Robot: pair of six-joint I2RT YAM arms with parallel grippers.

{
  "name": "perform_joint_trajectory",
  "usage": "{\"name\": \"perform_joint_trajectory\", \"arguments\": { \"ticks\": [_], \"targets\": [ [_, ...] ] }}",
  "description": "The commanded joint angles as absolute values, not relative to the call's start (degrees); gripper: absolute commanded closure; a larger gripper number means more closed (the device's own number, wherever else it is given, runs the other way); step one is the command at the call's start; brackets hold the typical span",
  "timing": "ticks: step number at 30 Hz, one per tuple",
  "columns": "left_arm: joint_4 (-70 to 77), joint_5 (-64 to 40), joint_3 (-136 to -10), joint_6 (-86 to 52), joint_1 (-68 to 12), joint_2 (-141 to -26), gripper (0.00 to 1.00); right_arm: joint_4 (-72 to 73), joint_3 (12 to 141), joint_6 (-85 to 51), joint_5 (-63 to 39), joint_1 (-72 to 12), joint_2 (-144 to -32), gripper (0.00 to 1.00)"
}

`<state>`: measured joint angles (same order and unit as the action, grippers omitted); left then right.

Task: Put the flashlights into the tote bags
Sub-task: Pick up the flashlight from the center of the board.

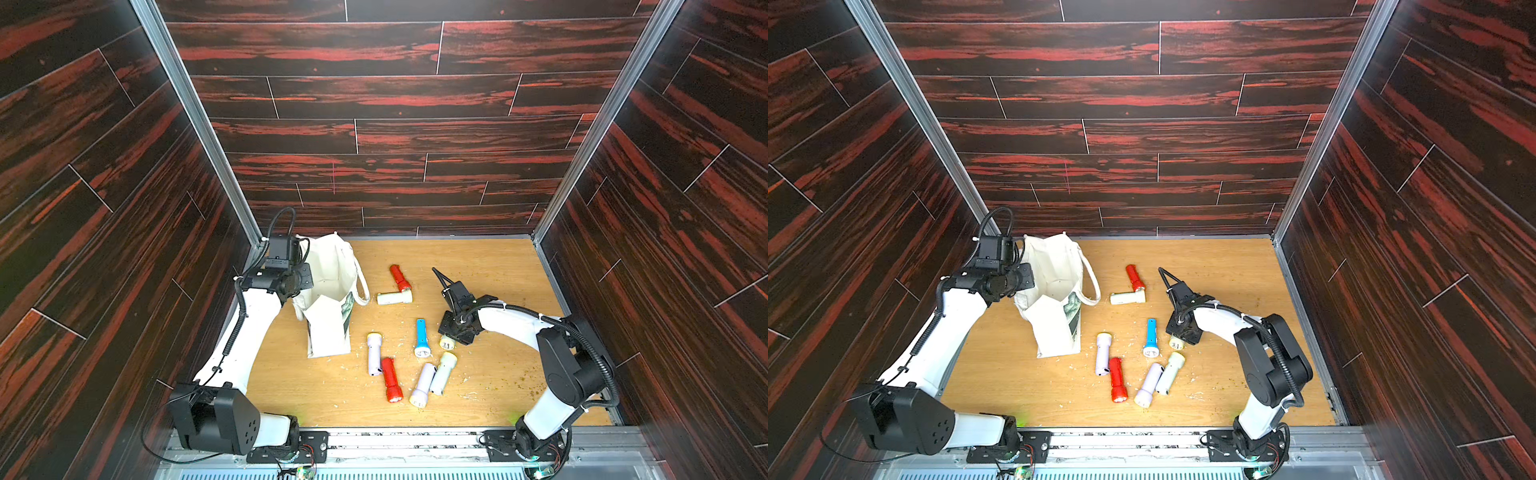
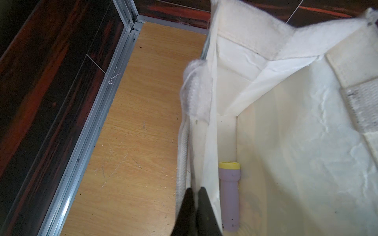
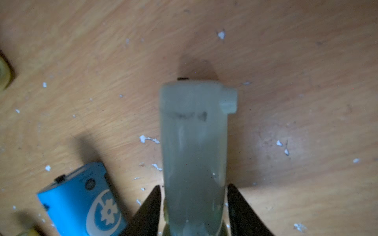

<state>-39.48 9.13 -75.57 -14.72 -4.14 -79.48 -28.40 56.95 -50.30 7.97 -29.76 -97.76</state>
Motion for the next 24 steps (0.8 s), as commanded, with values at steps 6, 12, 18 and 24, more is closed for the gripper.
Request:
{"name": "perform_joint_trajectory", "arguments": {
  "ticks": [6, 12, 18, 24],
  "targets": [
    [-41.76, 8.78, -77.08, -13.80, -4.22, -79.97, 1.00, -29.09, 57.81, -50.53, 9.02, -29.43, -97.60, 0.60],
    [-41.77, 7.03, -77.09, -13.89, -4.15, -79.85, 1.00, -29.01, 56.93, -50.74, 9.84, -29.42, -94.54, 0.63],
    [-39.79, -2.71, -76.59, -15.04, -2.71, -78.95, 1.00, -26.07, 54.76, -49.60, 10.35, -29.44, -86.43, 0.63],
    [-30.15, -22.97, -73.53, -20.94, 3.55, -76.95, 1.00, -23.44, 54.97, -45.95, 8.97, -29.59, -77.84, 0.65]
  ]
}}
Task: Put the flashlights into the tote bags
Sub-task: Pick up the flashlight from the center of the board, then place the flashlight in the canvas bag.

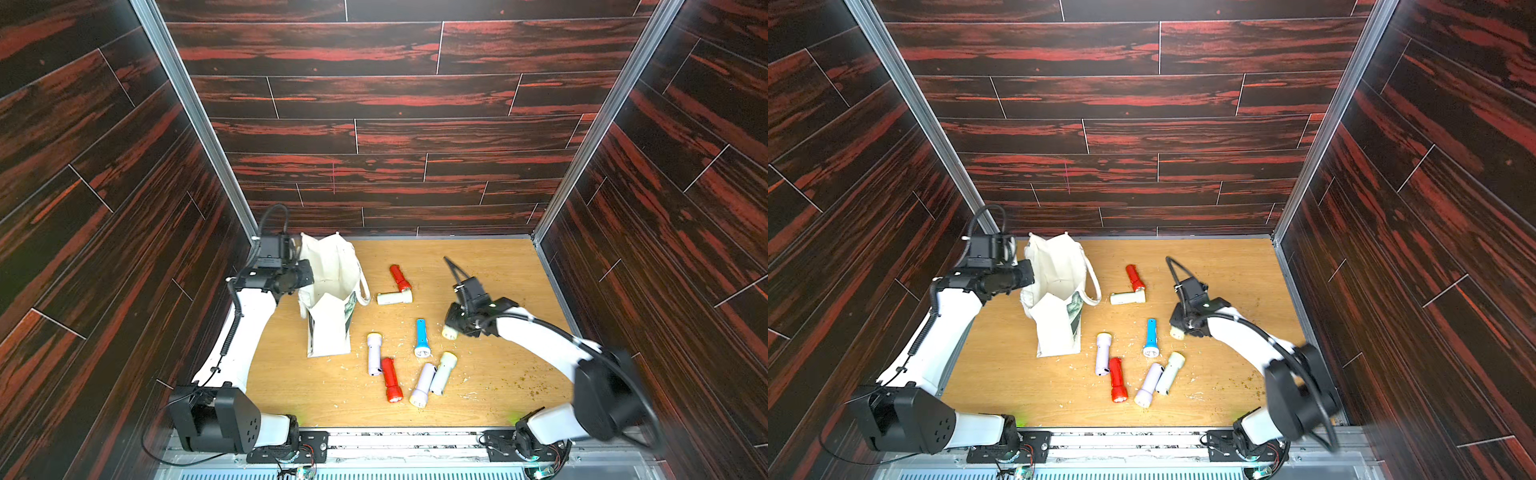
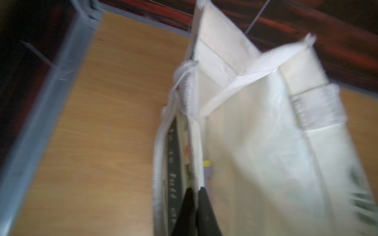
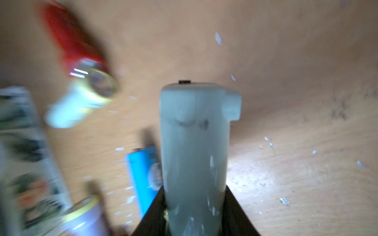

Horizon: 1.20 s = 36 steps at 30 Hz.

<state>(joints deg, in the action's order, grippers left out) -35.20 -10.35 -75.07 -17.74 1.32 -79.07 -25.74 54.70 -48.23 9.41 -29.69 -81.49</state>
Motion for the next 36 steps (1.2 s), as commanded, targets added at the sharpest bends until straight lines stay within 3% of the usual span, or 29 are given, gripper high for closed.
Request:
{"name": "perform_joint_trajectory", "arguments": {
  "ticks": [1, 13, 26, 36],
  "targets": [
    [-28.65, -25.47, -73.03, -21.90, 4.22, -76.90, 1.00, -23.14, 55.60, -45.19, 8.31, -29.75, -76.91, 0.65],
    [-16.70, -43.68, -69.92, -29.49, 4.35, -77.16, 1.00, -22.06, 74.40, -38.19, -0.51, -35.53, -80.47, 0.65],
    [-20.33, -41.33, -70.79, -26.28, -1.17, -78.54, 1.00, -26.39, 97.81, -40.96, -2.81, -43.94, -99.30, 0.65],
    [-20.92, -40.52, -70.86, -25.95, -2.59, -78.79, 1.00, -36.85, 108.29, -48.30, 3.79, -47.91, -112.92, 0.65]
  ]
}}
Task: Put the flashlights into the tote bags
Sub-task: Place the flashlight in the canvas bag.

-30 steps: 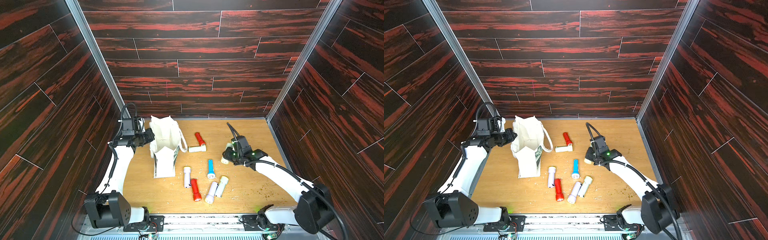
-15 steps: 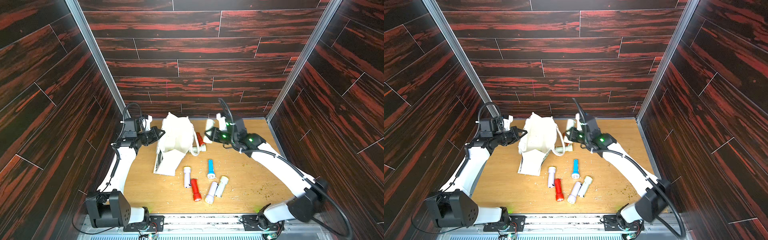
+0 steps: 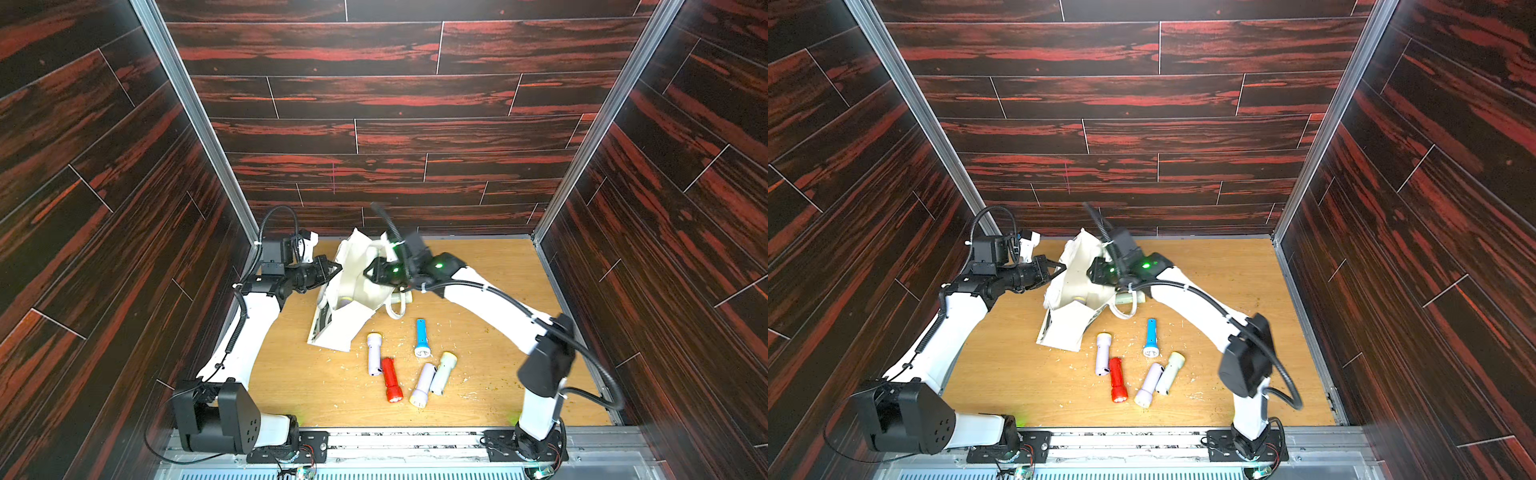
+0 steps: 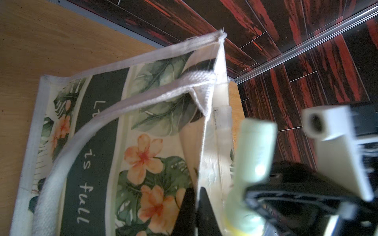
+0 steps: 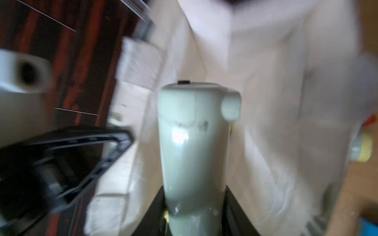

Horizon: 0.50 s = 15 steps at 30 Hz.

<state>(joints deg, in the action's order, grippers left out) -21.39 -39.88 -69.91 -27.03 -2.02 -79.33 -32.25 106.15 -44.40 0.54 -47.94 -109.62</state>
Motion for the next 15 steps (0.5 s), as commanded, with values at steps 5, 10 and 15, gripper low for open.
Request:
{"name": "perform_joint_trajectory", "arguments": {
  "ticks": [5, 10, 15],
  "targets": [
    [-20.68, -40.51, -70.76, -26.27, -2.90, -78.78, 1.00, -42.87, 114.65, -48.98, 4.57, -48.79, -120.19, 0.65],
    [-20.72, -40.56, -70.80, -26.35, -3.02, -78.89, 1.00, -45.59, 120.00, -48.81, 4.32, -50.29, -126.61, 0.64],
    [-20.92, -40.51, -70.86, -26.13, -3.15, -78.88, 1.00, -46.96, 123.16, -48.36, 3.75, -50.71, -130.92, 0.65]
  ]
}}
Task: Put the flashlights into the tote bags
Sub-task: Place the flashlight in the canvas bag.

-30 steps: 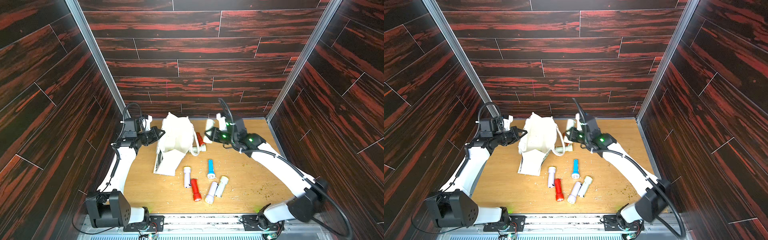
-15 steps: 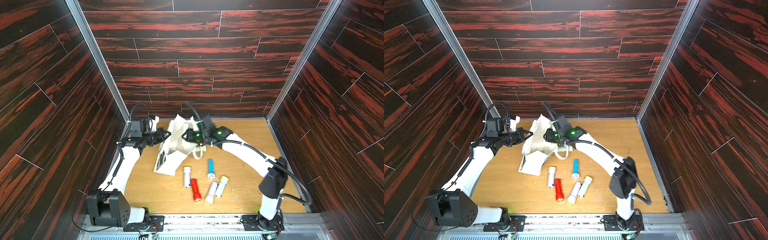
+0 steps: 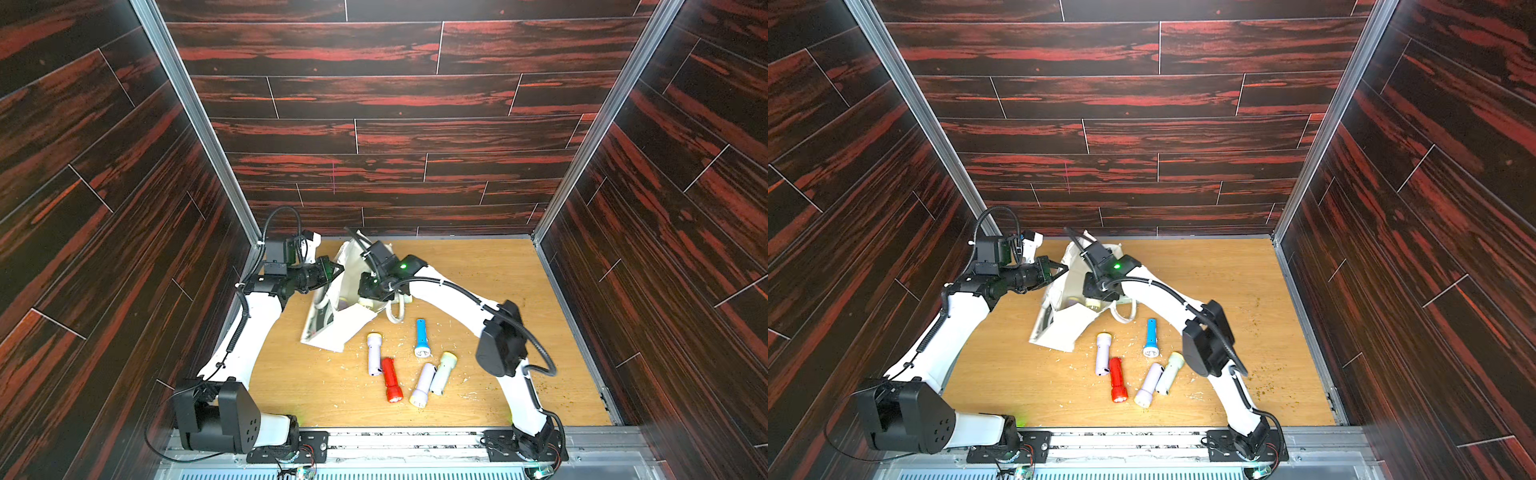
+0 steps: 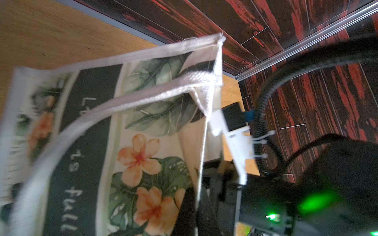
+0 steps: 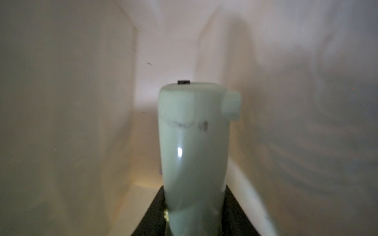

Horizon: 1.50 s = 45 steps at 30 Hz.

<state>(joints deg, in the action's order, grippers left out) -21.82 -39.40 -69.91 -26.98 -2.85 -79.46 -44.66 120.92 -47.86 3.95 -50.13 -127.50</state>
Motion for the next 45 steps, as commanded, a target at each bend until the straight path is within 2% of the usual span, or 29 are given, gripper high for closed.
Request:
{"name": "perform_joint_trajectory", "arguments": {
  "ticks": [1, 6, 13, 20, 24, 31, 36, 42, 45],
  "targets": [
    [-20.92, -40.44, -70.91, -26.18, -3.13, -78.79, 1.00, -47.29, 123.54, -48.28, 3.54, -50.71, -131.74, 0.64],
    [-20.92, -40.67, -70.87, -26.14, -3.10, -78.72, 1.00, -49.24, 126.14, -48.10, 3.15, -50.73, -135.20, 0.64],
    [-20.59, -41.44, -70.92, -26.34, -3.16, -78.92, 1.00, -51.05, 132.11, -46.32, -3.10, -50.77, -141.05, 0.64],
    [-20.95, -41.26, -71.00, -26.21, -3.14, -79.47, 1.00, -54.59, 135.32, -46.40, -4.22, -50.54, -144.39, 0.59],
    [-21.71, -40.71, -71.21, -25.71, -3.08, -79.51, 1.00, -55.26, 135.27, -46.43, -4.21, -50.32, -144.80, 0.53],
    [-22.67, -39.80, -71.61, -25.06, -3.10, -79.52, 1.00, -56.15, 134.92, -46.74, -3.01, -50.36, -144.78, 0.38],
    [-22.98, -39.49, -71.63, -24.92, -3.15, -79.58, 1.00, -56.42, 134.89, -46.68, -2.30, -50.29, -144.02, 0.33],
    [-24.72, -37.53, -72.20, -23.84, -3.15, -79.56, 1.00, -58.30, 141.04, -44.63, -1.52, -49.64, -141.66, 0.22],
    [-25.79, -36.16, -72.65, -23.15, -3.08, -79.63, 1.00, -58.02, 144.52, -42.43, -0.93, -49.31, -138.79, 0.19]
  ]
}}
